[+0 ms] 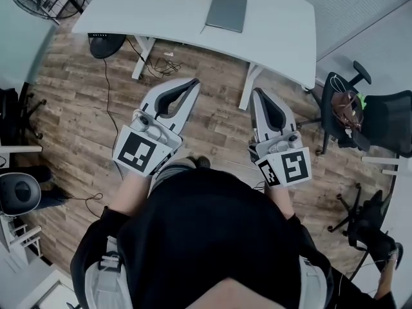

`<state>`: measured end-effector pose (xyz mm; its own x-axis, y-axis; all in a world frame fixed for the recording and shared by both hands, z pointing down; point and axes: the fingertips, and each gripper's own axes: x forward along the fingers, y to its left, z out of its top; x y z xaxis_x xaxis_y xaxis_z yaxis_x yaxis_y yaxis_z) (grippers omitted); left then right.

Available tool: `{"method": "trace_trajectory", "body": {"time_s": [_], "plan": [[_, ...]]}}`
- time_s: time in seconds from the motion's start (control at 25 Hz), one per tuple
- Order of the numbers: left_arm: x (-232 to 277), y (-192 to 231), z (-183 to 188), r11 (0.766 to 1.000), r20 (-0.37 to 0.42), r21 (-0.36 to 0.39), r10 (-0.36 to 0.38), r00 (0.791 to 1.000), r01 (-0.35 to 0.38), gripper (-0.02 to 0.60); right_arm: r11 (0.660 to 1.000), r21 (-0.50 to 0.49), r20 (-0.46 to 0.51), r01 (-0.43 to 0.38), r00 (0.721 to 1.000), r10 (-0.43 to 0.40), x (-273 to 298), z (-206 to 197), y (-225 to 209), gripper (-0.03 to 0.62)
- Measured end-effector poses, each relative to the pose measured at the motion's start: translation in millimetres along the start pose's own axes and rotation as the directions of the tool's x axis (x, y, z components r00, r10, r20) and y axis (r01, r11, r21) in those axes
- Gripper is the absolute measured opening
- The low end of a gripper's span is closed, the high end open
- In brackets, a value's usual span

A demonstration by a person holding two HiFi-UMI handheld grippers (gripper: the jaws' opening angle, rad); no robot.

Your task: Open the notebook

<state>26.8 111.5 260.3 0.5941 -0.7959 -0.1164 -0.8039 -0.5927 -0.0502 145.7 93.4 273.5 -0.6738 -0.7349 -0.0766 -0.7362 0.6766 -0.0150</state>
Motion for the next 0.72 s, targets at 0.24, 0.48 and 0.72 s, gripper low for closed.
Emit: {"method": "trace_trajectory", "body": {"time_s": [0.24, 0.48, 0.72], "plan": [[-3.1, 0.0, -7.8, 0.999, -0.016, -0.009, 0.034, 0.999, -0.034, 0.008, 1.000, 0.009, -0.009, -0.022, 1.000, 0.022, -0.8, -5.6, -2.2, 0.005], [-3.0, 2.9, -10.6, 0.997, -0.019, -0.037, 0.060, 0.998, -0.061, 0.008, 0.999, 0.018, -0.024, -0.035, 0.999, 0.036, 0.8, -10.8, -5.9, 0.005], [1.4, 8.4, -15.7, 0.998, -0.024, -0.037, 0.047, 0.999, -0.048, 0.008, 0.999, -0.025, -0.028, -0.030, 0.999, 0.029, 7.6, -11.7, -10.1, 0.005]]}}
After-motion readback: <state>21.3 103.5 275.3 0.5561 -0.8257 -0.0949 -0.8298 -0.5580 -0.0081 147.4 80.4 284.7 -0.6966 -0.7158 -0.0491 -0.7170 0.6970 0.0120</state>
